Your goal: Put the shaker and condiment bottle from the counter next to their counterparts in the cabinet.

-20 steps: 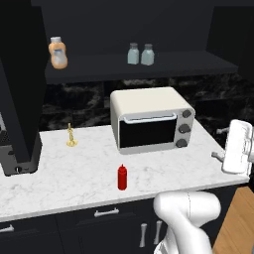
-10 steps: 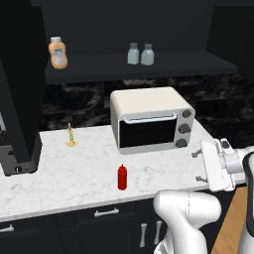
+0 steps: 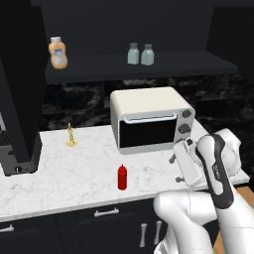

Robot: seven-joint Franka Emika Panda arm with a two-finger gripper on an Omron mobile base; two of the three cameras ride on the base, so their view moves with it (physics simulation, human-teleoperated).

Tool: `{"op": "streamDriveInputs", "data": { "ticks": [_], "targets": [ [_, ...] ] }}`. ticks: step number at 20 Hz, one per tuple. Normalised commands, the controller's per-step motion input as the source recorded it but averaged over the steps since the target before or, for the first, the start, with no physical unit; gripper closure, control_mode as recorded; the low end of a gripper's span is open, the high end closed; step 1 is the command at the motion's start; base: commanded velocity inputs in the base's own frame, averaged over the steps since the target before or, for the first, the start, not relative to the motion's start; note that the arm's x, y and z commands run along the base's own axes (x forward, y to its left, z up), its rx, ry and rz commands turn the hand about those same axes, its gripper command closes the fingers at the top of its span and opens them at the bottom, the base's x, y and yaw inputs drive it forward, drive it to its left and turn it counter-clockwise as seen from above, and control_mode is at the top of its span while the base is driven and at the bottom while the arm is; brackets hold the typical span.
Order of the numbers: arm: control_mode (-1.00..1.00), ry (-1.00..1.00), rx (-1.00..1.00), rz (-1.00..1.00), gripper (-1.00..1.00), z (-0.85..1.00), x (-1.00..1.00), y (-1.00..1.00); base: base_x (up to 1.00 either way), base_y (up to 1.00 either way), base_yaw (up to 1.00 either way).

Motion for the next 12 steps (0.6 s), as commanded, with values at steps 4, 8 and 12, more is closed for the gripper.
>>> {"op": "streamDriveInputs", "data": {
  "ticks": [4,8,12],
  "targets": [
    [-1.0,0.16,0.12,0.07,-1.0,-0.51,0.94,-0.12,0.0,0.0,0.0],
    [-1.0,-0.04,0.38,0.05,-1.0,-0.44,0.46,-0.07,0.0,0.0,0.0],
    [-1.0,-0.21,0.45,-0.02,-1.0,-0.1,-0.12,0.02,0.0,0.0,0.0]
  ]
}}
